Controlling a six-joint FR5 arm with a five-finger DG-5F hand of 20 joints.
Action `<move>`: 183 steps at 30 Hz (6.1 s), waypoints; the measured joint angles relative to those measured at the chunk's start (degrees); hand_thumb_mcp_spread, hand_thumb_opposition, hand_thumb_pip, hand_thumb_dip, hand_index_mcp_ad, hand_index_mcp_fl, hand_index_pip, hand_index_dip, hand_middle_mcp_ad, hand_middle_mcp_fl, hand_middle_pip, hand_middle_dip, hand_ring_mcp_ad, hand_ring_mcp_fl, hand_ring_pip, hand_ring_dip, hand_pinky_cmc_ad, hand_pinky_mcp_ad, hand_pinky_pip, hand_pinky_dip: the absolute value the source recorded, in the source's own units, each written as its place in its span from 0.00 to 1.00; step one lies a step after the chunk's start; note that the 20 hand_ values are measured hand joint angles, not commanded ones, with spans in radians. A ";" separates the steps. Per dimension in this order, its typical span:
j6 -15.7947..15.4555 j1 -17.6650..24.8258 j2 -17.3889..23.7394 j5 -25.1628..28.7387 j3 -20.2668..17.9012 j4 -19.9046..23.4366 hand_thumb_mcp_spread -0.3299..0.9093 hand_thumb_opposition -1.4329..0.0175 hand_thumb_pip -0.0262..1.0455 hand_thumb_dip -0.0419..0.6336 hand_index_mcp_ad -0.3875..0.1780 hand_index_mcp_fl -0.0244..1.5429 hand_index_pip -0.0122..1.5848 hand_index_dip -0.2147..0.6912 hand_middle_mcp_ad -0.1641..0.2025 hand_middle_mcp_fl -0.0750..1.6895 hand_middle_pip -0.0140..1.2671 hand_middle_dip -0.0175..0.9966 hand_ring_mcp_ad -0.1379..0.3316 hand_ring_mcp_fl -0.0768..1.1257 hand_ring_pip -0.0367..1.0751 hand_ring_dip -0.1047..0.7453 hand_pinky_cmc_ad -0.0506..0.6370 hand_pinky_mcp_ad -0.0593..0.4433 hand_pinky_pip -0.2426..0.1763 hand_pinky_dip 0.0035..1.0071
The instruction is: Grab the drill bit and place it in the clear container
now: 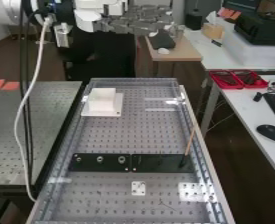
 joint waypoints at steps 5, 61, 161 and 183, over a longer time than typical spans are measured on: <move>1.24 0.07 -1.21 3.14 -1.45 1.55 0.35 0.82 0.15 0.07 0.70 0.02 0.01 0.25 0.59 0.05 0.04 0.04 0.30 0.07 0.06 0.11 0.18 0.22 0.55 0.05; 16.06 -1.07 -14.99 13.56 -10.12 16.94 0.44 0.52 0.30 0.07 0.87 0.03 0.05 0.38 0.79 0.05 0.12 0.04 0.58 0.08 0.12 0.11 0.45 0.52 0.33 0.28; 9.37 -6.50 -18.56 11.11 1.87 10.25 0.47 0.50 0.31 0.07 0.81 0.04 0.06 0.39 0.79 0.05 0.13 0.06 0.65 0.08 0.12 0.09 0.45 0.52 0.32 0.29; 15.07 -5.83 -24.20 11.22 -0.45 14.11 0.51 0.48 0.48 0.23 0.73 0.05 0.12 0.41 0.79 0.05 0.12 0.08 0.65 0.06 0.12 0.09 0.45 0.51 0.32 0.29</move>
